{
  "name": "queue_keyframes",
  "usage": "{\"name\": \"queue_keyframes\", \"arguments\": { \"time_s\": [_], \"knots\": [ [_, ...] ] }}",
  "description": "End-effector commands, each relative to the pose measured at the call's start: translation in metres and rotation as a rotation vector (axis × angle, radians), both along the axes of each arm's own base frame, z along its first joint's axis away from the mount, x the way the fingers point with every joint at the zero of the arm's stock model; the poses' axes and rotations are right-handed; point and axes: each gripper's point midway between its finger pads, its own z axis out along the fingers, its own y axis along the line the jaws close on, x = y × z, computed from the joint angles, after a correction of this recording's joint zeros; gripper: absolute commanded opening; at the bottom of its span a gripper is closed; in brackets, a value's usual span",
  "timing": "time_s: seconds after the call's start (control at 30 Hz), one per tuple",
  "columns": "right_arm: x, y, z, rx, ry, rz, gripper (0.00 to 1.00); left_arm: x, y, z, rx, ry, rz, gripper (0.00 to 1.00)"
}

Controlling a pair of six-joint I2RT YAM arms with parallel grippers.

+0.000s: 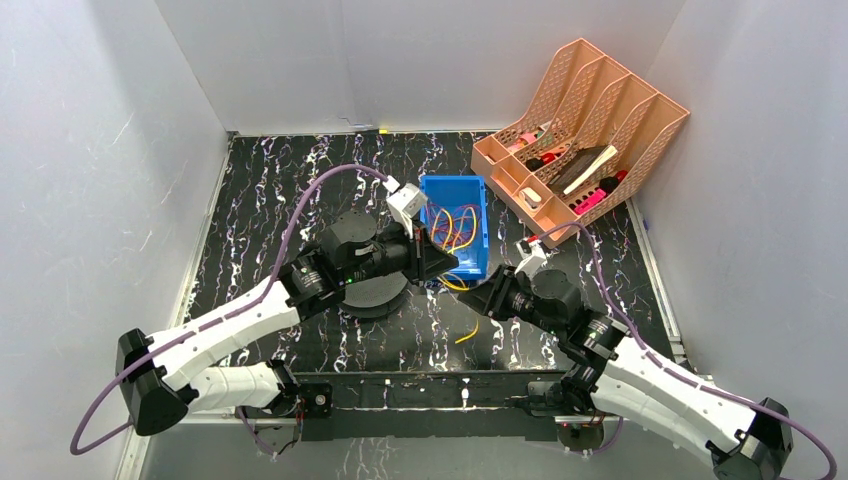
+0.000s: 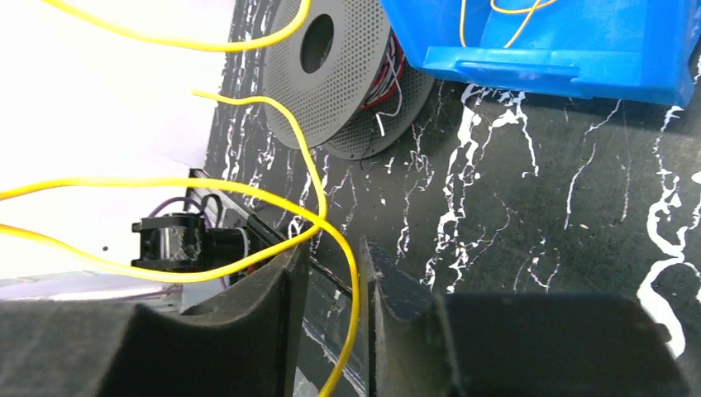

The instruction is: Wrap the cables

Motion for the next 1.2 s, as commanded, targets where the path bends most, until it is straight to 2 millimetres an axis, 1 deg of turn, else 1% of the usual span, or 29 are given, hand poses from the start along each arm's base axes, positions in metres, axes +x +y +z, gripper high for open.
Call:
{"name": "queue_keyframes", "arguments": {
  "time_s": [0.0, 0.1, 0.17, 0.37, 0.47, 0.53, 0.6, 0.7, 0.8, 0.9, 0.97, 1.0, 1.03, 1.1, 1.13, 1.17],
  "knots": [
    [0.001, 0.003, 0.020, 0.060, -0.066, 0.008, 0.30, -0.008, -0.003, 0.015, -0.034, -0.028, -0.060, 0.00],
    [-0.001, 0.002, 0.022, 0.067, -0.072, 0.015, 0.14, -0.010, -0.006, 0.015, -0.042, -0.023, -0.077, 0.00],
    [-0.002, 0.001, 0.024, 0.068, -0.079, 0.019, 0.00, -0.012, -0.008, 0.015, -0.046, -0.015, -0.093, 0.00],
    [-0.004, -0.009, 0.043, 0.076, -0.132, 0.005, 0.00, -0.011, -0.016, 0.014, -0.043, 0.000, -0.113, 0.00],
    [-0.006, -0.015, 0.056, 0.076, -0.158, -0.002, 0.00, -0.005, -0.022, 0.012, -0.038, 0.008, -0.104, 0.00],
    [-0.007, -0.023, 0.064, 0.065, -0.172, -0.021, 0.00, 0.000, -0.027, 0.005, -0.016, 0.023, -0.093, 0.00],
    [-0.006, -0.033, 0.073, 0.057, -0.184, -0.057, 0.00, 0.004, -0.033, -0.005, 0.011, 0.050, -0.094, 0.00],
    [-0.003, -0.050, 0.091, 0.053, -0.232, -0.121, 0.00, 0.002, -0.049, -0.020, 0.013, 0.107, -0.145, 0.00],
    [-0.003, -0.062, 0.112, 0.064, -0.296, -0.152, 0.00, 0.000, -0.068, -0.037, 0.017, 0.169, -0.214, 0.00],
    [-0.005, -0.069, 0.126, 0.065, -0.342, -0.157, 0.00, 0.000, -0.084, -0.045, 0.005, 0.206, -0.264, 0.10],
    [-0.007, -0.073, 0.133, 0.061, -0.362, -0.159, 0.00, 0.002, -0.093, -0.047, 0.001, 0.221, -0.287, 0.12],
    [-0.007, -0.075, 0.135, 0.059, -0.370, -0.163, 0.00, 0.002, -0.098, -0.048, -0.001, 0.224, -0.304, 0.15],
    [-0.007, -0.076, 0.137, 0.058, -0.377, -0.166, 0.00, 0.001, -0.101, -0.048, -0.008, 0.221, -0.324, 0.23],
    [-0.006, -0.078, 0.138, 0.049, -0.383, -0.175, 0.00, 0.001, -0.104, -0.047, -0.017, 0.223, -0.341, 0.48],
    [-0.005, -0.079, 0.138, 0.042, -0.382, -0.178, 0.00, 0.001, -0.104, -0.045, -0.015, 0.215, -0.342, 0.59],
    [-0.005, -0.080, 0.139, 0.037, -0.381, -0.182, 0.00, 0.003, -0.103, -0.043, -0.007, 0.202, -0.333, 0.67]
  ]
}}
